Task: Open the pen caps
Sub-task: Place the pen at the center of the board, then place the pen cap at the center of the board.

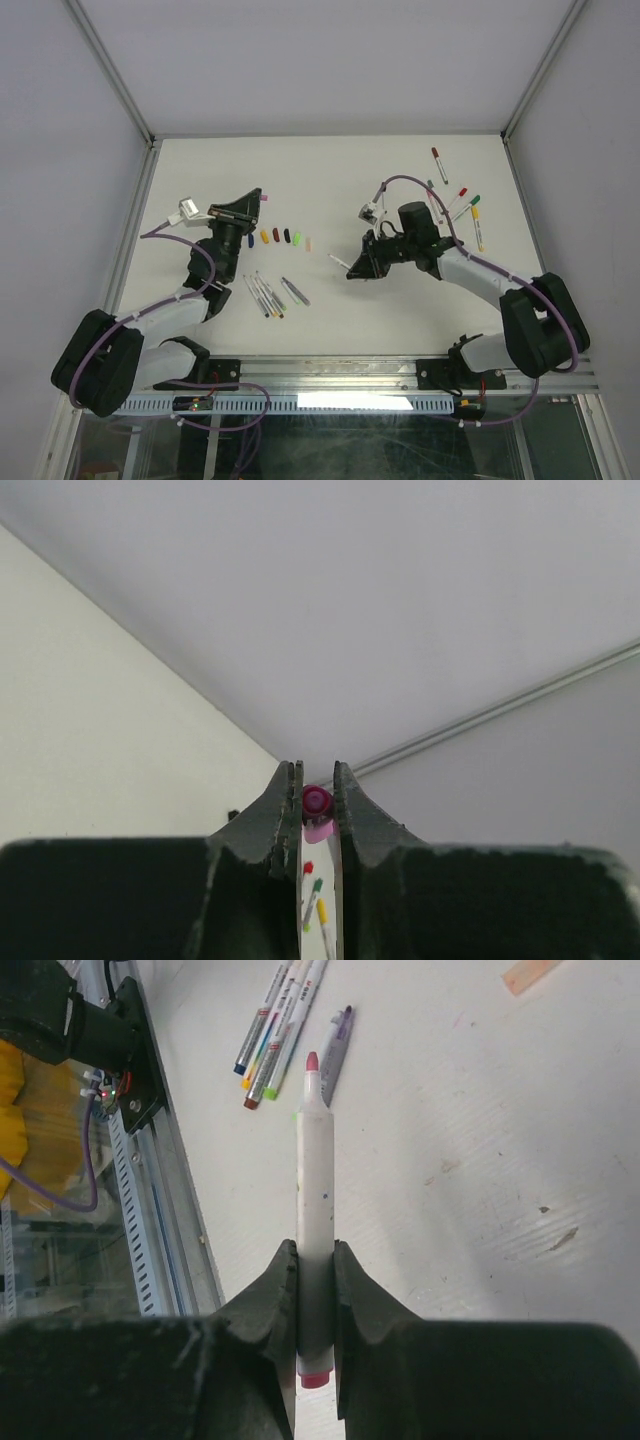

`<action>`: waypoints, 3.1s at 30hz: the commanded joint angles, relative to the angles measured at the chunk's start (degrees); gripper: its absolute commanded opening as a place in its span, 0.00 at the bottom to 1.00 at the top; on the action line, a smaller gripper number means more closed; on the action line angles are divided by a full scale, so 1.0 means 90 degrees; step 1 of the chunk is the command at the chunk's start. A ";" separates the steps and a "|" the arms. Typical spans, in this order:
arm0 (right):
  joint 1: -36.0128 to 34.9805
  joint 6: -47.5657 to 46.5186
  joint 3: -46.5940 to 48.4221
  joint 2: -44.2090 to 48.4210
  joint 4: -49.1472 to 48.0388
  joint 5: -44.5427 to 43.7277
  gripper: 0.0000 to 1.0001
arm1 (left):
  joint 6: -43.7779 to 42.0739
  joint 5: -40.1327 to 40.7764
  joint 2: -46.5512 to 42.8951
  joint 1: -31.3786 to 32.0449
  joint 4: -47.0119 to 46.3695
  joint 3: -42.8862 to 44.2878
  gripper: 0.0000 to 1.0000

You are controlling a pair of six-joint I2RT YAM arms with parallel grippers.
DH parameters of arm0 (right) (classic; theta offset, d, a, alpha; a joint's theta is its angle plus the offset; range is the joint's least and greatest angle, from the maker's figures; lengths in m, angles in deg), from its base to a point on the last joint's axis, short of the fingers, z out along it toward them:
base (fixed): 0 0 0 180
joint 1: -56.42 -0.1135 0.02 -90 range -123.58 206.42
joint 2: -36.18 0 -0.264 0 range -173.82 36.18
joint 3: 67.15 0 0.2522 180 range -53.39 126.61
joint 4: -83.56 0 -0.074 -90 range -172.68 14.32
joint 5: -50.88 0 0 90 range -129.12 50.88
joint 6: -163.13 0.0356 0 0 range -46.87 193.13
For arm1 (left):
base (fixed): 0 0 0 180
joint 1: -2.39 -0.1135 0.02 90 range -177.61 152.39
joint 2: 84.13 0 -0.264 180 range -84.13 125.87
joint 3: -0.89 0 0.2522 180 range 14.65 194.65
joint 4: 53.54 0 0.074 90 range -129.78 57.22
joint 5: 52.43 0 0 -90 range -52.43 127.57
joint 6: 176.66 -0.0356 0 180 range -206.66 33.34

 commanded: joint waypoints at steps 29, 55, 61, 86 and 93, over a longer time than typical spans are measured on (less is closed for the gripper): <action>-0.1942 0.2065 0.0824 -0.1959 -0.0219 -0.4320 0.26 | -0.0480 -0.1686 -0.2035 -0.0058 0.5448 0.0308 0.00; -0.0501 -0.1200 0.1707 -0.0590 0.1694 -0.0592 0.44 | -0.0967 -0.1822 -0.0781 0.0813 0.5469 0.1061 0.00; 0.0142 -0.2070 0.1793 -0.0205 0.2384 -0.0282 0.44 | -0.1068 -0.1163 0.0198 0.1606 0.5809 0.1811 0.00; 0.1260 -0.2393 0.1757 -0.0056 0.2675 -0.0429 0.44 | -0.1991 -0.0088 0.4162 0.1950 0.8568 0.5542 0.00; 0.1284 -0.2398 0.1751 -0.0070 0.2676 -0.0431 0.45 | -0.2119 -0.0037 0.4399 0.1836 0.8680 0.5662 0.03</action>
